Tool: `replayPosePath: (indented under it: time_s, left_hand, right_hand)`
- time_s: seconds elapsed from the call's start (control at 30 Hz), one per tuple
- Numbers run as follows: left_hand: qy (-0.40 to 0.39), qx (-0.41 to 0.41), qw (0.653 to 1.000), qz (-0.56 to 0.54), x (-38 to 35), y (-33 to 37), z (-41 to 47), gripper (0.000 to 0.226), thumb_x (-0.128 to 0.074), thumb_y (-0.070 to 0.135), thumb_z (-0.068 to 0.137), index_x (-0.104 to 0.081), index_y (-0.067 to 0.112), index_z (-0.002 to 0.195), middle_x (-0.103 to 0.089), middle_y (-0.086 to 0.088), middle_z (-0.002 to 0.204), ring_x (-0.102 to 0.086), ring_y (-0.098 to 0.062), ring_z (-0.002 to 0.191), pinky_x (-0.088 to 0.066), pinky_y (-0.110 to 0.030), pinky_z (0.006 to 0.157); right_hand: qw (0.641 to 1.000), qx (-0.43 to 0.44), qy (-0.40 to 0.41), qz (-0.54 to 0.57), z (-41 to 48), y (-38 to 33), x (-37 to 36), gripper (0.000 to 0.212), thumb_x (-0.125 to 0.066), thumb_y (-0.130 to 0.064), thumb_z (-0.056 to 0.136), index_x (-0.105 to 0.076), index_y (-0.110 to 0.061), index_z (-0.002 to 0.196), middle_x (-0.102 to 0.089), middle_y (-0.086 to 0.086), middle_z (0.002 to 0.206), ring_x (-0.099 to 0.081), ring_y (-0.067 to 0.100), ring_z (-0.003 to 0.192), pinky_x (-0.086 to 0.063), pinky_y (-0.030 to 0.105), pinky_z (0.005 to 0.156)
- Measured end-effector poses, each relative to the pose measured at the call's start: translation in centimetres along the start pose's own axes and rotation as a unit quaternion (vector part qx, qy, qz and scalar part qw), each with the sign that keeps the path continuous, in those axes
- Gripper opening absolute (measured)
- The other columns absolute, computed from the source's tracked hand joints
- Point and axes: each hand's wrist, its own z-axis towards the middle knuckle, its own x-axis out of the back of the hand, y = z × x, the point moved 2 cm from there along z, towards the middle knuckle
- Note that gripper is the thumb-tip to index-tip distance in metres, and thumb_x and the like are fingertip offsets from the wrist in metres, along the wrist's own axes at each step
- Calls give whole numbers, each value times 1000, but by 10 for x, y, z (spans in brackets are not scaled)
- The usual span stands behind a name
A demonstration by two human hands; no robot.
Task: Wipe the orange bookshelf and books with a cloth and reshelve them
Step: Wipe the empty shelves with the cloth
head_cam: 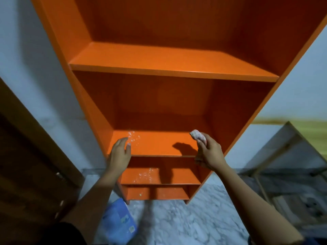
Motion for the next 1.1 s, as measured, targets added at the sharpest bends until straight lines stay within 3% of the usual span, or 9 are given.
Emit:
replayPosePath:
  time_s: [0.17,0.3,0.37,0.47,0.6,0.73,0.87,1.0,1.1]
  left_hand:
    - [-17,53,992,113,-29,-47,5,35,-46,9,96,-52,-9,126,-50,-28,133,-46,-40,126,-35,-46,107]
    - [-27,-62,976,206,-43,-70,11,29,-44,1,90,-64,-19,82,-64,-39,89,-65,-51,83,-54,-58,71]
    - [-57,-90,960,260,-47,-74,18,24,-44,-6,85,-62,-17,73,-64,-38,84,-65,-51,79,-54,-57,69]
    - [-103,-44,962,247,-44,-68,24,22,-45,-5,83,-61,-19,81,-62,-40,92,-62,-54,88,-53,-60,74]
    - [-24,51,979,194,-45,-58,26,42,-41,12,86,-55,-19,111,-53,-41,116,-55,-52,106,-46,-57,91]
    - [-18,75,977,197,-50,-54,26,41,-40,15,87,-56,-18,106,-55,-42,109,-57,-53,98,-46,-57,85]
    - [13,59,976,210,-53,-59,24,57,-21,37,97,-55,-9,102,-57,-32,98,-57,-43,86,-47,-50,76]
    - [77,35,977,197,-51,-55,26,39,-25,31,97,-49,2,85,-49,-15,77,-49,-31,66,-44,-43,61]
    - [76,28,981,175,-53,-61,27,37,-27,34,99,-47,6,83,-48,-12,77,-48,-30,65,-43,-41,60]
  right_hand:
    - [990,-24,41,-134,33,63,-12,35,-48,-12,96,-51,-7,130,-57,21,119,-51,39,109,-42,42,87]
    - [979,-53,14,-197,50,87,-30,43,-44,-18,98,-39,-4,139,-44,21,135,-38,39,122,-35,44,97]
    - [972,-62,-4,-227,55,96,-39,45,-45,-20,97,-39,-4,139,-43,23,135,-40,41,118,-35,44,95]
    - [969,-83,-18,-230,57,97,-41,49,-47,-24,96,-37,-4,140,-41,24,137,-40,42,119,-32,43,97]
    - [962,-54,-7,-267,54,87,-35,58,-38,-35,92,-36,-4,141,-40,24,140,-38,42,124,-29,46,104]
    - [952,-8,-45,-304,49,90,-42,63,-20,-43,91,-33,-13,145,-30,17,151,-28,39,136,-19,47,112]
    - [950,-63,-55,-301,52,103,-42,54,-23,-46,99,-25,-22,148,-29,9,152,-36,39,130,-33,47,102]
    - [954,-63,-75,-282,70,108,-43,53,-27,-45,99,-20,-28,149,-31,9,151,-46,42,120,-41,46,93]
    - [964,-51,-91,-246,92,107,-48,48,-29,-41,100,-31,-20,144,-42,19,139,-51,40,115,-44,42,87]
